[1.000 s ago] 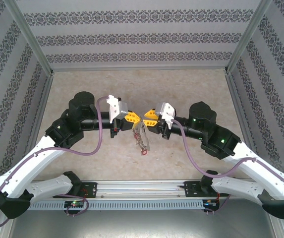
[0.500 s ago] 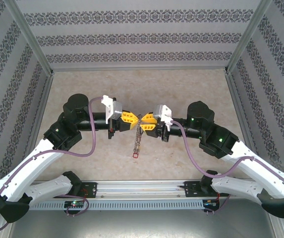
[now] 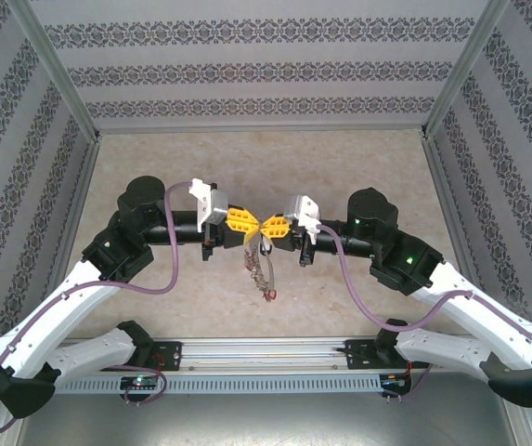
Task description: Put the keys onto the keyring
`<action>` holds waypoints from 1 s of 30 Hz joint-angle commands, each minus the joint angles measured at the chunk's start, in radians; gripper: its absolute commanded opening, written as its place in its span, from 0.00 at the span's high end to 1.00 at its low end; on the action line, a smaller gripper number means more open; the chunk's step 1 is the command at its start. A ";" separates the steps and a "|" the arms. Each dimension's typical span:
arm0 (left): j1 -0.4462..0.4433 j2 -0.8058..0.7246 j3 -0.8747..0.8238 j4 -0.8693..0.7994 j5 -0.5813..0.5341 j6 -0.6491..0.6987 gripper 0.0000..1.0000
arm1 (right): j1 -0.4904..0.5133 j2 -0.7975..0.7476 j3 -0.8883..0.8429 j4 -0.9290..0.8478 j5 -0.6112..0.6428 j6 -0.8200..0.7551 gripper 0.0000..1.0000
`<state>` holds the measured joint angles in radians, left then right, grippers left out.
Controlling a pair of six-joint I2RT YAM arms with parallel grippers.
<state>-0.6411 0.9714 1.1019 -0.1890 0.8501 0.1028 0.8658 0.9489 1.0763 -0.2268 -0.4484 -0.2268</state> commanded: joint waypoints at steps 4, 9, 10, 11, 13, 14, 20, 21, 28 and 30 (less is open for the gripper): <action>0.003 0.034 0.182 -0.378 -0.183 0.203 0.60 | -0.008 0.030 0.117 -0.190 0.120 -0.130 1.00; -0.027 0.080 0.238 -0.454 -0.274 0.248 0.58 | -0.008 0.079 0.177 -0.291 0.192 -0.192 1.00; -0.031 0.086 0.239 -0.448 -0.283 0.251 0.57 | -0.007 0.087 0.185 -0.302 0.199 -0.199 1.00; -0.035 0.095 0.239 -0.441 -0.292 0.254 0.57 | -0.007 0.093 0.193 -0.312 0.201 -0.203 1.00; -0.043 0.113 0.244 -0.438 -0.308 0.259 0.57 | -0.007 0.107 0.209 -0.329 0.213 -0.204 1.00; -0.050 0.124 0.249 -0.440 -0.318 0.265 0.57 | -0.007 0.116 0.219 -0.342 0.222 -0.207 1.00; -0.080 0.170 0.248 -0.407 -0.333 0.274 0.55 | -0.006 0.157 0.258 -0.393 0.259 -0.202 1.00; -0.083 0.177 0.245 -0.401 -0.333 0.274 0.55 | -0.007 0.160 0.260 -0.394 0.257 -0.200 1.00; -0.095 0.201 0.239 -0.370 -0.332 0.264 0.63 | -0.006 0.181 0.266 -0.398 0.247 -0.192 1.00; -0.097 0.204 0.237 -0.373 -0.335 0.264 0.67 | -0.007 0.182 0.270 -0.397 0.245 -0.193 1.00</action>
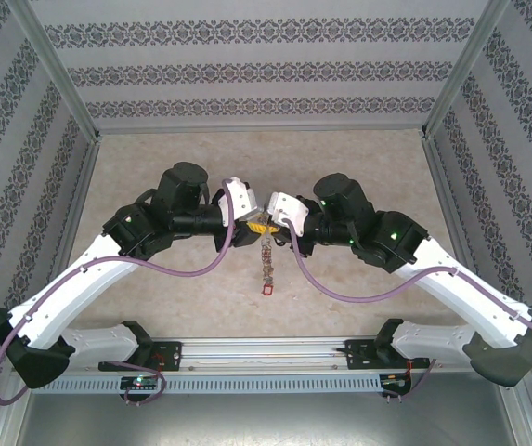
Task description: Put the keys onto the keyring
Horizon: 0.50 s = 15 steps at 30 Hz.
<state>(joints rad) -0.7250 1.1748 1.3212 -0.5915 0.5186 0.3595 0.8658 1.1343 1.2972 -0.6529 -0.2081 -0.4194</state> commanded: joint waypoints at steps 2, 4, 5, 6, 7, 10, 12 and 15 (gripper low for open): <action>-0.014 0.001 0.013 0.031 -0.005 0.005 0.71 | -0.007 -0.001 0.054 0.030 0.002 0.000 1.00; -0.014 0.005 0.009 0.035 -0.006 0.004 0.72 | -0.006 0.001 0.056 0.030 -0.004 0.002 1.00; -0.015 0.005 0.007 0.037 -0.006 0.004 0.72 | -0.007 0.001 0.055 0.033 -0.007 0.002 1.00; -0.015 0.008 0.007 0.037 -0.005 0.003 0.72 | -0.006 0.001 0.054 0.034 -0.008 0.004 1.00; -0.014 0.012 0.007 0.036 -0.004 0.004 0.72 | -0.007 0.001 0.055 0.037 -0.011 0.004 1.00; -0.015 0.016 0.003 0.042 0.001 0.003 0.75 | -0.007 -0.001 0.051 0.042 -0.022 0.008 1.00; -0.014 0.015 0.002 0.049 0.000 0.003 0.82 | -0.005 -0.004 0.048 0.042 -0.025 0.009 1.00; -0.016 0.010 -0.005 0.063 0.003 0.002 0.92 | -0.005 -0.006 0.040 0.045 -0.024 0.006 1.00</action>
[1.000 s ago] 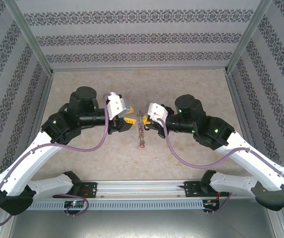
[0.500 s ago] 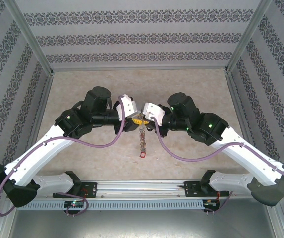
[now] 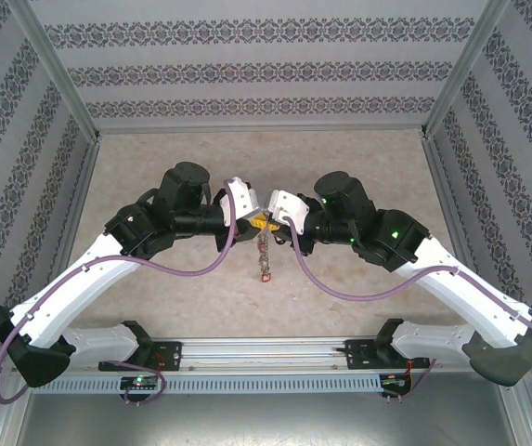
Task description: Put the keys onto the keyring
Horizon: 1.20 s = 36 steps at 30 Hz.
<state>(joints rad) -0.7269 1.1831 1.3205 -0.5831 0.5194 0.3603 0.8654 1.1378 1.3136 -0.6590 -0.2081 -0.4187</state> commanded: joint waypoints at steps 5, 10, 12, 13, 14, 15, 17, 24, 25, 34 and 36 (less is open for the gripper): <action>-0.013 -0.004 -0.010 0.061 0.027 -0.001 1.00 | -0.003 -0.014 0.018 0.054 -0.030 0.002 1.00; -0.012 -0.027 -0.022 0.085 0.026 -0.009 1.00 | -0.006 -0.076 -0.047 0.107 -0.022 0.040 0.70; -0.011 -0.039 -0.026 0.098 0.025 -0.014 1.00 | -0.011 -0.116 -0.096 0.132 -0.008 0.063 0.63; -0.009 -0.042 -0.028 0.104 0.024 -0.018 1.00 | -0.012 -0.129 -0.112 0.138 -0.009 0.071 0.62; -0.008 -0.045 -0.030 0.110 0.028 -0.020 1.00 | -0.015 -0.144 -0.129 0.144 -0.014 0.084 0.61; -0.008 -0.047 -0.030 0.114 0.035 -0.022 1.00 | -0.020 -0.155 -0.141 0.146 -0.019 0.096 0.61; -0.008 -0.051 -0.032 0.120 0.056 -0.028 1.00 | -0.026 -0.167 -0.155 0.148 -0.037 0.114 0.64; -0.004 -0.083 -0.038 0.160 0.141 -0.050 1.00 | -0.035 -0.180 -0.179 0.187 -0.119 0.127 0.67; -0.004 -0.086 -0.038 0.161 0.150 -0.052 1.00 | -0.038 -0.176 -0.175 0.187 -0.119 0.126 0.67; -0.001 -0.098 -0.041 0.159 0.162 -0.060 1.00 | -0.042 -0.166 -0.170 0.204 -0.144 0.120 0.90; 0.001 -0.101 -0.044 0.171 0.157 -0.068 1.00 | -0.042 -0.164 -0.167 0.196 -0.146 0.115 0.97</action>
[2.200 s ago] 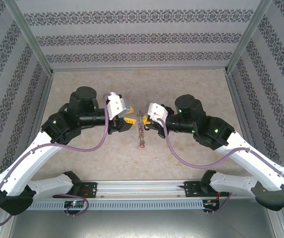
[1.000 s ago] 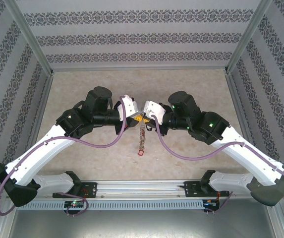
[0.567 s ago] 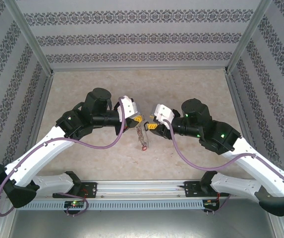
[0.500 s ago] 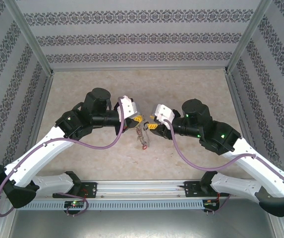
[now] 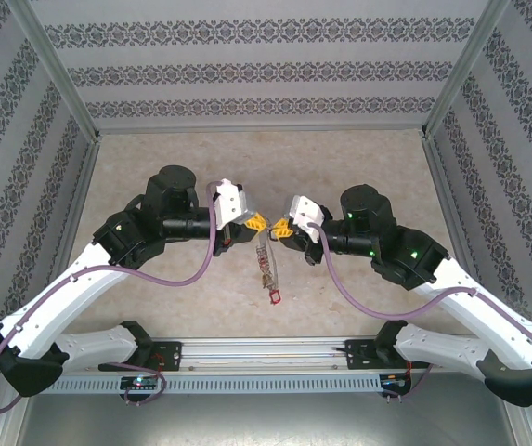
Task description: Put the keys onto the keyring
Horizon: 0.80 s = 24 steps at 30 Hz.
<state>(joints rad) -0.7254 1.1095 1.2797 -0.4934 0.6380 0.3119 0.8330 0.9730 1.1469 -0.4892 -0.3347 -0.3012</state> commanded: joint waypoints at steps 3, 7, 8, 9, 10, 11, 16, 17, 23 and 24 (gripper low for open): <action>0.000 -0.034 -0.019 0.126 0.010 -0.048 1.00 | -0.009 -0.001 -0.007 0.024 -0.020 -0.006 1.00; 0.002 -0.038 -0.076 0.290 -0.020 -0.155 1.00 | -0.008 0.005 -0.011 0.031 0.019 -0.015 1.00; 0.002 -0.039 -0.085 0.318 -0.027 -0.172 1.00 | -0.007 0.008 -0.009 0.033 0.031 -0.016 1.00; 0.003 -0.040 -0.097 0.349 -0.034 -0.189 1.00 | -0.008 0.013 -0.007 0.038 0.038 -0.019 1.00; 0.003 -0.039 -0.104 0.370 -0.037 -0.200 1.00 | -0.007 0.018 -0.006 0.050 0.045 -0.017 1.00; 0.002 -0.039 -0.108 0.385 -0.037 -0.209 1.00 | -0.006 0.021 -0.007 0.064 0.050 -0.016 1.00; 0.004 -0.024 -0.108 0.401 -0.048 -0.228 1.00 | 0.017 0.052 0.001 0.138 0.080 -0.036 1.00; 0.004 -0.022 -0.108 0.403 -0.053 -0.231 1.00 | 0.024 0.059 0.002 0.147 0.083 -0.041 1.00; 0.006 -0.019 -0.116 0.418 -0.077 -0.246 1.00 | 0.083 0.093 0.001 0.172 0.119 -0.087 0.98; 0.006 -0.018 -0.115 0.420 -0.078 -0.246 1.00 | 0.090 0.094 0.000 0.172 0.123 -0.094 0.97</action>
<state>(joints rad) -0.7113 1.0885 1.1599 -0.2321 0.5251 0.0948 0.8749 1.0431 1.1469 -0.3874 -0.1795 -0.3531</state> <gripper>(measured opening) 0.046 0.062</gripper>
